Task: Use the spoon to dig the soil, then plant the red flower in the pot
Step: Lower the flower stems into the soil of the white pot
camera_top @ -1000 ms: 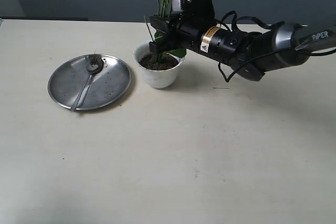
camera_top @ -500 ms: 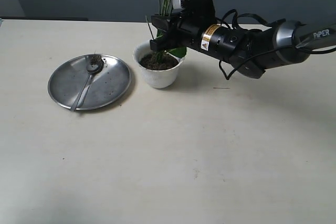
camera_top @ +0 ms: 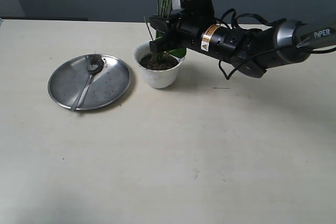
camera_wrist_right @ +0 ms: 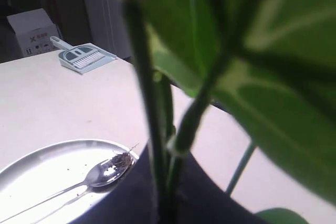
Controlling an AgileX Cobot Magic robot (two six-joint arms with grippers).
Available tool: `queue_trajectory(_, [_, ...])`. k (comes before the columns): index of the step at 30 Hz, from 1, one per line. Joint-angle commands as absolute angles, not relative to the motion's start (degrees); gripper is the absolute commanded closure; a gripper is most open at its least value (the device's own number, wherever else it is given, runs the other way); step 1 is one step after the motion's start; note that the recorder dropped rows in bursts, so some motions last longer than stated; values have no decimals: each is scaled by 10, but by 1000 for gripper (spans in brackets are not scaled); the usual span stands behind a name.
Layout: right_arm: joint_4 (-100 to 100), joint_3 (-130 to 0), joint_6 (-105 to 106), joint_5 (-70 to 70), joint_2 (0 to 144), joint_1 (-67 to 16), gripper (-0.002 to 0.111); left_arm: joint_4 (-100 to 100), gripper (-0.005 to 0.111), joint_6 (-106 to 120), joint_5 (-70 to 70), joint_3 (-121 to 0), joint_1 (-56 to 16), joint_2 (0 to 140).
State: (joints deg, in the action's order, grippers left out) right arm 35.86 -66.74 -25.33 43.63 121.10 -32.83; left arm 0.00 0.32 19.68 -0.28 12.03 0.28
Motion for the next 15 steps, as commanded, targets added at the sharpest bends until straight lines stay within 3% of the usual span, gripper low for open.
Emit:
queue_trajectory(1, [401, -652, -266, 327, 1236, -326, 109, 0, 106, 4, 191, 0, 117, 0])
queue_trajectory(15, [486, -688, -342, 294, 1247, -331, 109, 0, 106, 4, 191, 0, 117, 0])
